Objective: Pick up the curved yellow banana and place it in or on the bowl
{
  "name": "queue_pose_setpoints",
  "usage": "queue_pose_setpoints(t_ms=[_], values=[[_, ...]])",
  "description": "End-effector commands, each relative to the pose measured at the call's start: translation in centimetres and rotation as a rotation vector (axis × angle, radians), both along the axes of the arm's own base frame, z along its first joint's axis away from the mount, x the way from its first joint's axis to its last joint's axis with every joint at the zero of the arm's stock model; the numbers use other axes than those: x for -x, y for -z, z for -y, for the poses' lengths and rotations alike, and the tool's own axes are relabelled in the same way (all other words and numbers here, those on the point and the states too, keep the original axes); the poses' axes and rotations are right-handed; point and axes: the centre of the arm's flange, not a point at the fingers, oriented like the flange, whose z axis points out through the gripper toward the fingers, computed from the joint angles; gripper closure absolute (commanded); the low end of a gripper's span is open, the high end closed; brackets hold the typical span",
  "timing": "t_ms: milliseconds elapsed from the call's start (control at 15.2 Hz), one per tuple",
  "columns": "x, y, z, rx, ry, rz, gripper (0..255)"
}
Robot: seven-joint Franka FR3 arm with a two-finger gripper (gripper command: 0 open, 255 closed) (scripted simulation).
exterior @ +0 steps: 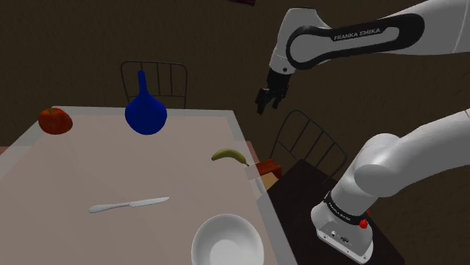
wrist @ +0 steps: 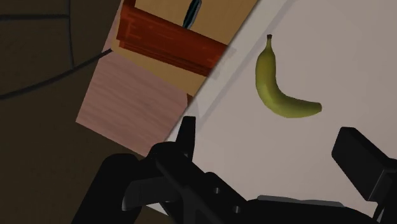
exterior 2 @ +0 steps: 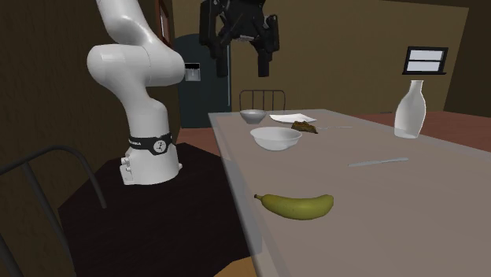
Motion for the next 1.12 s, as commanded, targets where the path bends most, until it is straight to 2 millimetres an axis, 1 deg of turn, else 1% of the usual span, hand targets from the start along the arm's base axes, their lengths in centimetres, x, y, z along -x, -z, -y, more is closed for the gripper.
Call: queue_pose_setpoints(t_ms=[0,528,990,1056], values=[[-0.9,2.3,-0.5,0.004,-0.02,-0.008,0],[-4.1,12.2,-3.2,0.017,-0.097,-0.049,0],[-6.4,21.0,-5.7,0.029,-0.164,-0.085,0],[-6.4,21.0,-5.7,0.029,-0.164,-0.085,0]])
